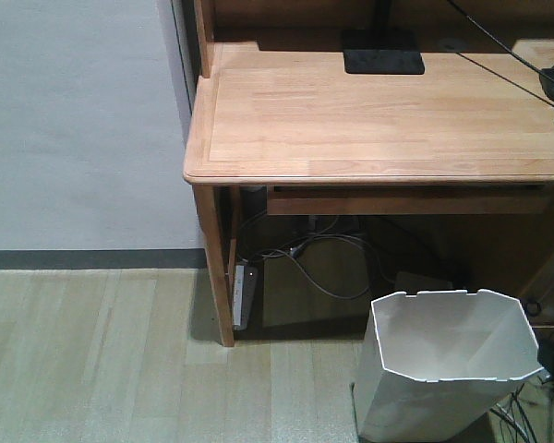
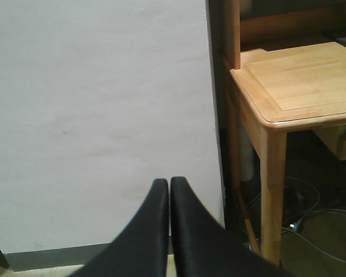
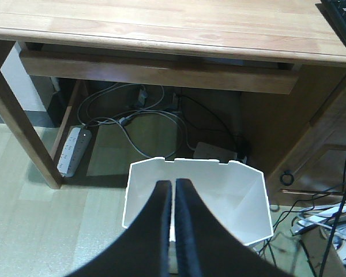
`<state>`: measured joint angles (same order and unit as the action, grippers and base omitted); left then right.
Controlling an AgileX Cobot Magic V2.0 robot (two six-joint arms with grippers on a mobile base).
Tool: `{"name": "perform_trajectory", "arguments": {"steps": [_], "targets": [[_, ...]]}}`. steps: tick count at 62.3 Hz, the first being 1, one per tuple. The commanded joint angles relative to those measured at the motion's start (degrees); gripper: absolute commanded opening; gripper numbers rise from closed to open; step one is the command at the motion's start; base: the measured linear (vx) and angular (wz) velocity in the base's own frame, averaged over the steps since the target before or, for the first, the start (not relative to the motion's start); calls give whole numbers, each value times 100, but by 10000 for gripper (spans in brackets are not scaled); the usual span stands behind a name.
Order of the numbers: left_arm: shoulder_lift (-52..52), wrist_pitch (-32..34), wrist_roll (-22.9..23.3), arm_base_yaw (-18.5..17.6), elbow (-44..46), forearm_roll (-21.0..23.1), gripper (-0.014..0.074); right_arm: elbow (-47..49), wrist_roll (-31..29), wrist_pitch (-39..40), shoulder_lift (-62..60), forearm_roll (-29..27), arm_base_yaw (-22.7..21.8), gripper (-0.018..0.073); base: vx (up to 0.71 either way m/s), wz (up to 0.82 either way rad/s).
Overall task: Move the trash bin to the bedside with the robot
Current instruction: 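Lower the right gripper down to the rim of the white trash bin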
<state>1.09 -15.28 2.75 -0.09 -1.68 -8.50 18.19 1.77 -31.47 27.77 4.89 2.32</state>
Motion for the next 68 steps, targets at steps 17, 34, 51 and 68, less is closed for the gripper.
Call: {"name": "perform_trajectory", "arguments": {"steps": [17, 34, 51, 68], "targets": [[58, 420, 46, -35, -165, 3, -6, 196, 195, 186, 54, 121, -25, 323, 0, 0], [58, 420, 46, -35, -165, 3, -6, 196, 275, 68, 54, 105, -25, 549, 0, 0], [58, 420, 46, -35, -165, 3, -6, 811, 426, -585, 518, 135, -25, 552, 0, 0], [58, 420, 46, -35, -165, 3, -6, 1424, 452, -632, 2185, 290, -44, 552, 0, 0]]}}
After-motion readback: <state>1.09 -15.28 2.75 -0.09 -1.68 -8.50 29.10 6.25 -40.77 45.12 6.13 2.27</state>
